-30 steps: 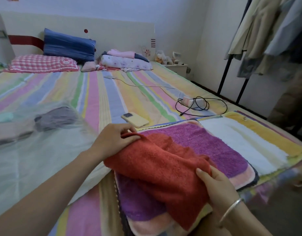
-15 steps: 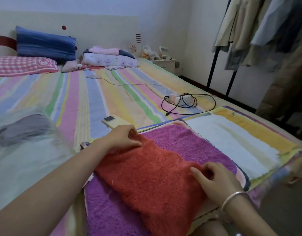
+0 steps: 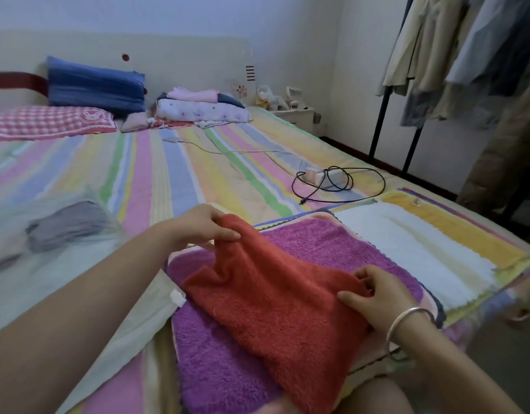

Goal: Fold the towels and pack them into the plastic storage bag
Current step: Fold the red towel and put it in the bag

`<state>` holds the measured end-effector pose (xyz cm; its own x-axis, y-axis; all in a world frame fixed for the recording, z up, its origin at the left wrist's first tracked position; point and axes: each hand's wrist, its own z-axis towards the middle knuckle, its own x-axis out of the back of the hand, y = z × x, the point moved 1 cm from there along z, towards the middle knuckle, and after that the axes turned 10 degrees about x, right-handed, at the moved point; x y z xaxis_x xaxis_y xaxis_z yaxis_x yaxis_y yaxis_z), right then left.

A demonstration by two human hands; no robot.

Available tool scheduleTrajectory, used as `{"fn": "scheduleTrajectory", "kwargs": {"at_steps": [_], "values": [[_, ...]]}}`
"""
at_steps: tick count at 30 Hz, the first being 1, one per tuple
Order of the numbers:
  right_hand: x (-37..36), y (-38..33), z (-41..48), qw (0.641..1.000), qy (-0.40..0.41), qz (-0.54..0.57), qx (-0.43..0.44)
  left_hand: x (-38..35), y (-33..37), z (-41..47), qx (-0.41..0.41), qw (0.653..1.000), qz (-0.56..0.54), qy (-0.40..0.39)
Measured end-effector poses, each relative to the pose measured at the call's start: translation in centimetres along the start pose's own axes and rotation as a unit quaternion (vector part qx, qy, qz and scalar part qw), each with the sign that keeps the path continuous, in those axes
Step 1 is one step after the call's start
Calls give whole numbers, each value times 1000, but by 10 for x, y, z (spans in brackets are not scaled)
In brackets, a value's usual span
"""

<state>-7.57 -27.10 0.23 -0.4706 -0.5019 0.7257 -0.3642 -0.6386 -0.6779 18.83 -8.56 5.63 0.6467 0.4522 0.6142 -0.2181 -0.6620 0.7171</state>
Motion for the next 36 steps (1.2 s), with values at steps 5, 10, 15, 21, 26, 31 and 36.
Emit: {"fn": "scheduleTrajectory", "kwargs": {"at_steps": [5, 10, 15, 21, 26, 31, 36], "values": [[17, -35, 30, 995, 12, 82, 47, 49, -4, -38, -16, 991, -127, 43], [47, -84, 81, 991, 68, 10, 113, 78, 5, -56, -89, 966, -190, 152], [70, -107, 79, 964, 177, 54, 190, 73, 1, -76, -160, 951, -144, 223], [22, -29, -1, 981, 95, -54, 162, -29, -87, -106, -205, 966, -47, 152], [-12, 32, -38, 982, 70, 50, 170, -79, -126, -129, -265, 947, 64, 167], [-13, 20, -31, 972, 65, 200, 109, -78, -106, -129, -278, 931, 105, 213], [-18, 8, -22, 976, 83, 197, 40, -92, -78, -123, -261, 929, 63, 255]]}}
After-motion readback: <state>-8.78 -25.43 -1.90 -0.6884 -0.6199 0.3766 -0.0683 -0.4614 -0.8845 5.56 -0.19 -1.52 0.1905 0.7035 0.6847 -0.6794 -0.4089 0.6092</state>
